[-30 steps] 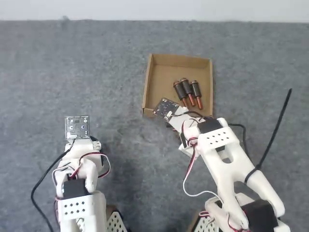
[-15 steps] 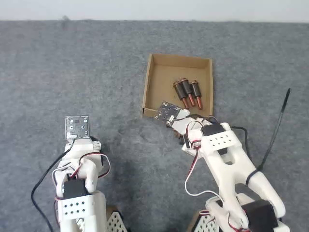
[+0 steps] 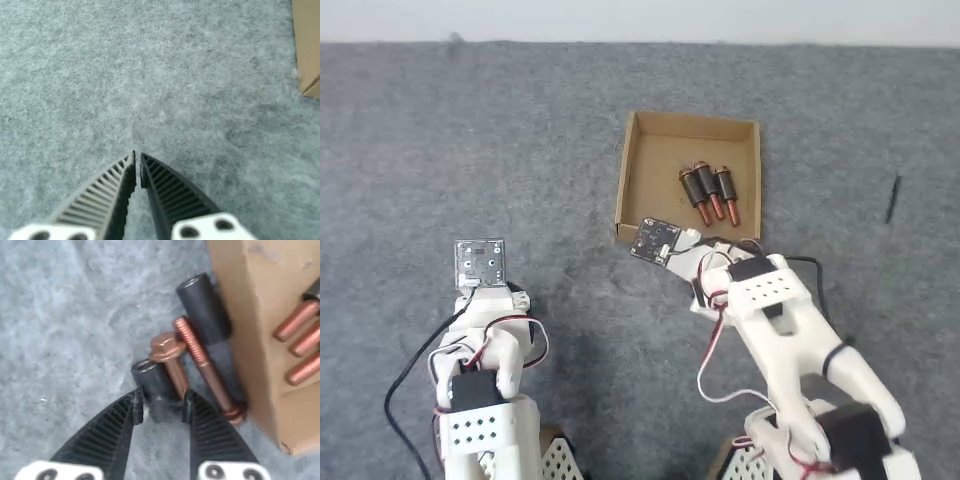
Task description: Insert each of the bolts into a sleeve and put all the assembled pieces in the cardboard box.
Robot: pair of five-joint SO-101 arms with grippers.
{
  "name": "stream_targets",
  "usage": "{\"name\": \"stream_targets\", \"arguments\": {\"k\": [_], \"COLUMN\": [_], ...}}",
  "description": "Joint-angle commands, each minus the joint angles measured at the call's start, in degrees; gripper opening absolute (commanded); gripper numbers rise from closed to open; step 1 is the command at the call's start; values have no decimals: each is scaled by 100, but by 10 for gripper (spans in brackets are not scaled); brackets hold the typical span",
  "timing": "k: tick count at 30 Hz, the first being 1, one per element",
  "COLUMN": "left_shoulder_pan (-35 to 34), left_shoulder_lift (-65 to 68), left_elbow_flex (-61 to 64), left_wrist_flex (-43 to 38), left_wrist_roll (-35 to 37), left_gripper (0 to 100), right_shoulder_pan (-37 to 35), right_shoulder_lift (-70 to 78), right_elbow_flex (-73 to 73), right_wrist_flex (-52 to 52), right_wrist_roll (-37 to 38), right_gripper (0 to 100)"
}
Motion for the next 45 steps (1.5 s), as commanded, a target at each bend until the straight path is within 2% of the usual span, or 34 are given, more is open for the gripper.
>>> {"name": "stream_targets", "arguments": {"k": [1,6,14,18,21,26,29,39,42,45], "left_shoulder_pan": [-18,-18,-18,-18,-18,-26,-26,-26,-26,-26], "left_shoulder_lift": [-62,-53,-53,-53,-62,-62,-62,-62,-62,-62], "left_elbow_flex": [-66,-66,-66,-66,-66,-66,-66,-66,-66,-66], "left_wrist_flex": [-9,-9,0,9,18,18,18,26,26,26], "left_wrist_roll": [-229,-369,-369,-369,-378,-378,-378,-378,-378,-378], "left_gripper": [12,12,12,12,12,12,12,12,12,12], "right_shoulder_pan": [40,-13,-505,-453,-435,-409,-127,1877,2308,2571], "right_shoulder_lift": [295,479,497,453,453,453,435,-171,-189,-198], "right_elbow_flex": [-264,-440,-448,-448,-448,-448,-484,-1002,-1002,-949], "right_wrist_flex": [-136,75,593,611,611,673,673,1473,1543,1393], "right_wrist_roll": [123,290,484,457,404,-299,-721,-3596,-3974,-4044], "right_gripper": [113,113,110,6,31,30,30,33,35,35]}}
